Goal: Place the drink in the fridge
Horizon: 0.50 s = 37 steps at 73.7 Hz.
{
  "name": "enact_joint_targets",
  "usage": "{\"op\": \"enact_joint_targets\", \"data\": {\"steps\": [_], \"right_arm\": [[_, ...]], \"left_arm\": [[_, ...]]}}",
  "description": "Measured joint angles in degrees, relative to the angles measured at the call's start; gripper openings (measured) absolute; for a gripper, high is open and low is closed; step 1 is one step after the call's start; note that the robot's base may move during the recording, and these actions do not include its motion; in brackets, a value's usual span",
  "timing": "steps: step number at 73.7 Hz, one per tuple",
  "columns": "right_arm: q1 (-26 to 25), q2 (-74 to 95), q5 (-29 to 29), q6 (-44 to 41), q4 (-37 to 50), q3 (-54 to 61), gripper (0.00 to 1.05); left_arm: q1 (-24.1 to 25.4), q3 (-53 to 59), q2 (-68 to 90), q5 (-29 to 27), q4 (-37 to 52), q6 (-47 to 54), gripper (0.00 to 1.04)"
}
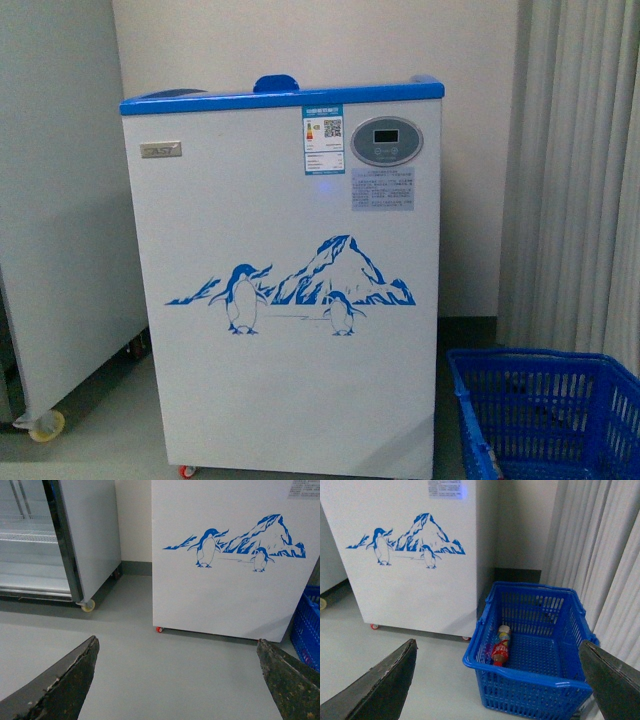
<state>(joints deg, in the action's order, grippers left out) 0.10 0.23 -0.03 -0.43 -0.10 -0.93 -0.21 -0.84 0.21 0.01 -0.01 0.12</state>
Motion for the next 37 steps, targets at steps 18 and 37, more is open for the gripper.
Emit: {"op": "enact_joint_targets", "data": {"steps": [18,37], "right_arm": [[0.0,0.0,0.02,0.0,0.0,0.02,0.97],[0.0,0.0,-0.02,0.0,0.0,0.02,0.97]], "left_arm": [[0.0,0.0,0.0,0.0,0.0,-0.02,0.97],[0.0,0.0,-0.02,-0.04,0.0,-0.02,0.97]]}}
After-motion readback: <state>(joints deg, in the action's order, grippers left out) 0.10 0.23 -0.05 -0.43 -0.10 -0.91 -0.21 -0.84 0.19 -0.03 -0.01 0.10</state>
